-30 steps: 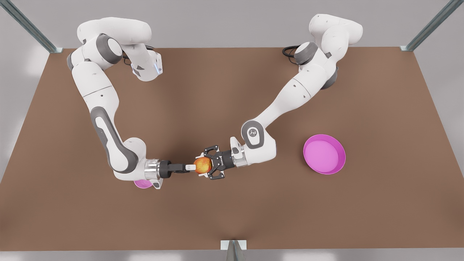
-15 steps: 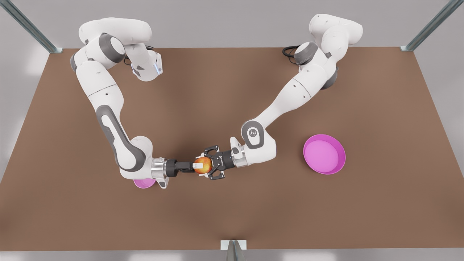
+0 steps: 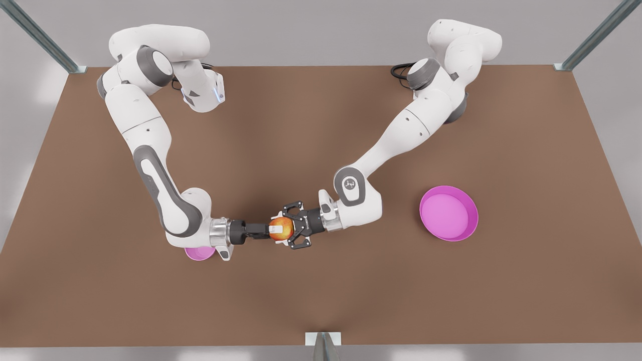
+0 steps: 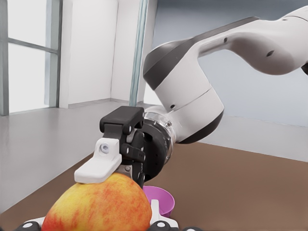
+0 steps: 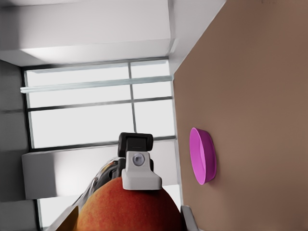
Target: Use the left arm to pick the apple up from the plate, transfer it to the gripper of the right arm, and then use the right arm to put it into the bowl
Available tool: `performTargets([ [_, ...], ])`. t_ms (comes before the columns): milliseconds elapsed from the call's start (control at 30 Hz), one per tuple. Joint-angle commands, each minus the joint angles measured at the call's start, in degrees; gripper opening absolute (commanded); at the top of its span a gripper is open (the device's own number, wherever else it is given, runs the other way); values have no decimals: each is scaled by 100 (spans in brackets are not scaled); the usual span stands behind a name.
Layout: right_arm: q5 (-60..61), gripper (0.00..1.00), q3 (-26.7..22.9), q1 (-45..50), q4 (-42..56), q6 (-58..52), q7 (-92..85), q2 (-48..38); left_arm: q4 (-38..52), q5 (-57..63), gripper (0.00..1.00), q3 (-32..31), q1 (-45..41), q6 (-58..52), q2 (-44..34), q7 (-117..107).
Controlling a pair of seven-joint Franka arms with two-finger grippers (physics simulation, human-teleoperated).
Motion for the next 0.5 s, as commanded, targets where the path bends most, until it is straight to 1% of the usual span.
performTargets([
  [0, -14, 77, 6, 0, 3, -9, -95, -10, 2, 12, 74, -1, -1, -45, -5, 15],
  [33, -14, 76, 6, -8, 30, -9, -95, -10, 2, 12, 86, -1, -1, -45, -5, 15],
  [100, -32, 76, -20, -35, 21, -62, -95, -10, 2, 12, 97, -1, -1, -45, -5, 15],
  [267, -32, 76, -38, -70, 3, -88, -201, -10, 2, 12, 99, 7, 8, -45, -14, 15],
  [467, -172, 76, -55, -412, 3, -334, -139, -10, -7, 12, 99, 25, 8, -45, -5, 59],
])
